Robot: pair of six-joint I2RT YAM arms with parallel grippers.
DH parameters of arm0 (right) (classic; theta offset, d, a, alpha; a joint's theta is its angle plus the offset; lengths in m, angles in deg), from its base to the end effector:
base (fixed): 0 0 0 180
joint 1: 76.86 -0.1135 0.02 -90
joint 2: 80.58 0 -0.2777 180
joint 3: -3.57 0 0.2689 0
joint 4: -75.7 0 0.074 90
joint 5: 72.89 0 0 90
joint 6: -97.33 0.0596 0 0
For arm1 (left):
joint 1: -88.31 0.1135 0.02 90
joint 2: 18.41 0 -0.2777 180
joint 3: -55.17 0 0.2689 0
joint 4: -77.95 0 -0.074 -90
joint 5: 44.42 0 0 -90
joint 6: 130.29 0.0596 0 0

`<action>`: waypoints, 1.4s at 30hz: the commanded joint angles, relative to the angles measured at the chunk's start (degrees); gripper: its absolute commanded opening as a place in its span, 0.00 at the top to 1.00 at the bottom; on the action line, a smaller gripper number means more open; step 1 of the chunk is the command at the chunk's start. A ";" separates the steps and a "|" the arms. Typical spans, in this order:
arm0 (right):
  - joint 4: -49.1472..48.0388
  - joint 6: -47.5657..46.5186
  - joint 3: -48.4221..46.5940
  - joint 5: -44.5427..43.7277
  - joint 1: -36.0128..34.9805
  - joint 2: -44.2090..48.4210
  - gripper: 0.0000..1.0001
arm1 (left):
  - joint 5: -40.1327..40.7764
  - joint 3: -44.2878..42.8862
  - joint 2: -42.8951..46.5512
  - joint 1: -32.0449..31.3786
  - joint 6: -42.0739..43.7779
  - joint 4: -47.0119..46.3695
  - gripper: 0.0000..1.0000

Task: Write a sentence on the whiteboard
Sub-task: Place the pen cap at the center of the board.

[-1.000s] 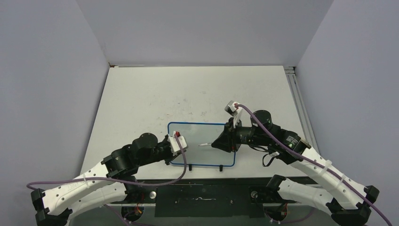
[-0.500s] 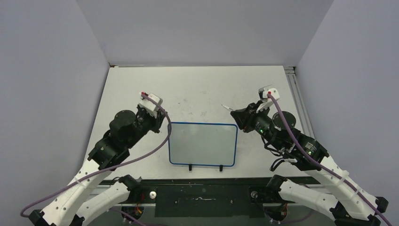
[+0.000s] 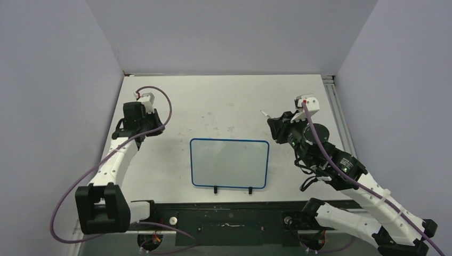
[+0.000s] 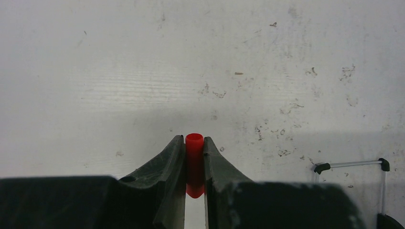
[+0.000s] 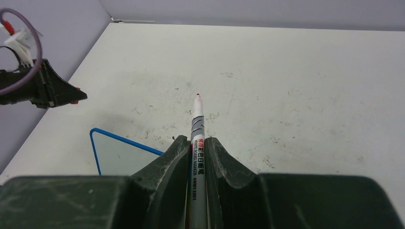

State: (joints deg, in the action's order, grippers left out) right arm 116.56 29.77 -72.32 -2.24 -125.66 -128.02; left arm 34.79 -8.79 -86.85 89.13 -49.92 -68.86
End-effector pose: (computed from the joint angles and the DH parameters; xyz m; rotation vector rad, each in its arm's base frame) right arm 0.1438 0.1343 0.4182 -0.1700 1.8059 0.5923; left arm 0.2911 -0.0070 0.2698 -0.1000 2.2284 -0.2939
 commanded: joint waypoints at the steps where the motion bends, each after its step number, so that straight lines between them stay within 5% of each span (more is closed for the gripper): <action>1: -4.79 -1.10 0.65 -3.05 -0.04 2.67 0.95 | -0.71 -0.39 -6.00 0.54 -1.27 -0.85 1.00; 17: -6.57 -0.41 3.75 -1.26 -0.01 5.83 0.95 | 5.46 -3.17 -25.33 -4.86 -3.49 3.26 1.00; 26: -6.43 -0.11 3.94 -1.43 -0.04 5.52 0.95 | 8.45 -4.12 -26.04 -5.27 -3.99 4.80 0.68; 42: -5.99 0.78 3.75 1.85 -0.07 6.17 0.95 | 13.36 -2.83 -16.60 -5.57 -4.53 3.16 0.33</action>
State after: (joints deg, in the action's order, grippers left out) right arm 112.62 30.34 -68.34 -2.61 -125.66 -122.69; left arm 45.61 -11.13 -109.80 83.47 -53.79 -63.66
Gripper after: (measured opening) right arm 0.157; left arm 0.620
